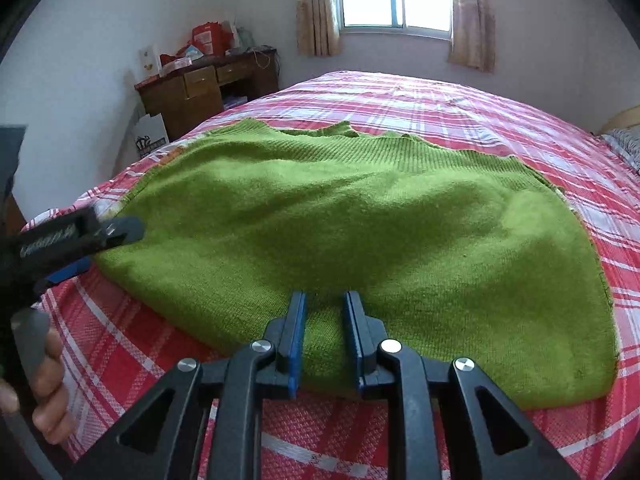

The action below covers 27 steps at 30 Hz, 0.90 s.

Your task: Fold small clothes

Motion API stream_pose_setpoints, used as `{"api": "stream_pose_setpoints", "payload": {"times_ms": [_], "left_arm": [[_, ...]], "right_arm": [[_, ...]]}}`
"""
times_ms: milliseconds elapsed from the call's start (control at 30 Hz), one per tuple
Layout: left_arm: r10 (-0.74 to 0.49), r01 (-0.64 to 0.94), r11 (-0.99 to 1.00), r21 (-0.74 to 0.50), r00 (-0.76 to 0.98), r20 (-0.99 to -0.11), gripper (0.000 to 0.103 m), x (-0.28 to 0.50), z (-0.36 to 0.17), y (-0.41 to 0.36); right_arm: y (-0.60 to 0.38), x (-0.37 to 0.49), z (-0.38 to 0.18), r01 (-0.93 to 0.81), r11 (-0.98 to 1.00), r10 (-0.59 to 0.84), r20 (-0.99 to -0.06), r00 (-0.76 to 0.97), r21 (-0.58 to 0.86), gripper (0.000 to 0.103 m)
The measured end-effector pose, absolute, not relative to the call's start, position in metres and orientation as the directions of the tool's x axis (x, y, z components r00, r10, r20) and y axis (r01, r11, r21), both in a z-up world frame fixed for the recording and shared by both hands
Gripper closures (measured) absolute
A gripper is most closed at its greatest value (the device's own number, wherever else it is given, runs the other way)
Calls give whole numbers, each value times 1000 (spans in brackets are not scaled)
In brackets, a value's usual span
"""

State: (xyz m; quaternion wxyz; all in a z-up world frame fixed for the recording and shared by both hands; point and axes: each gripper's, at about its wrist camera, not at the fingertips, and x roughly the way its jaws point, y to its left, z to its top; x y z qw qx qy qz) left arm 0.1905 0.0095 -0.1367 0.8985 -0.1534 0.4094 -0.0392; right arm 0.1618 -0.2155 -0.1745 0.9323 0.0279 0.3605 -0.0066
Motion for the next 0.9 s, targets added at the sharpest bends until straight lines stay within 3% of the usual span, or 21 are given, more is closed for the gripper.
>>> {"api": "stream_pose_setpoints", "payload": {"times_ms": [67, 100, 167, 233, 300, 333, 467, 600, 733, 800, 900], "left_arm": [[-203, -51, 948, -315, 668, -716, 1, 201, -134, 3], [-210, -50, 944, -326, 670, -712, 7, 206, -133, 2], [-228, -51, 935, -351, 673, -704, 23, 213, -131, 0], [-224, -68, 931, -359, 671, -707, 52, 221, -130, 1], [-196, -97, 934, -345, 668, -718, 68, 222, -129, 4], [-189, -103, 936, -337, 662, -726, 70, 223, -130, 6], [-162, -76, 956, -282, 664, -729, 70, 221, -130, 1], [-157, -103, 948, -300, 669, -727, 50, 222, -132, 6], [-180, -103, 938, -331, 672, -718, 40, 226, -132, 11], [-187, -107, 933, -344, 674, -714, 37, 228, -132, 11], [-167, -113, 938, -327, 679, -715, 37, 232, -132, 6]], "right_arm": [[-216, 161, -174, 31, 998, 10, -672, 741, 50, 82], [-217, 162, -174, 31, 998, 12, -671, 741, 52, 82], [-217, 162, -174, 30, 998, 15, -670, 742, 55, 82], [-217, 162, -174, 30, 998, 13, -670, 742, 52, 82], [-216, 162, -174, 30, 998, 8, -671, 741, 46, 82], [-216, 163, -174, 32, 999, 4, -673, 739, 41, 82], [-209, 169, -167, 41, 999, -22, -692, 721, 10, 82], [-205, 182, -143, 50, 996, 10, -634, 773, 77, 82], [-198, 208, -151, 48, 995, 22, -655, 755, 88, 82], [-197, 218, -169, 39, 995, 38, -700, 714, 93, 82], [-197, 217, -172, 37, 995, 38, -695, 718, 92, 82]]}}
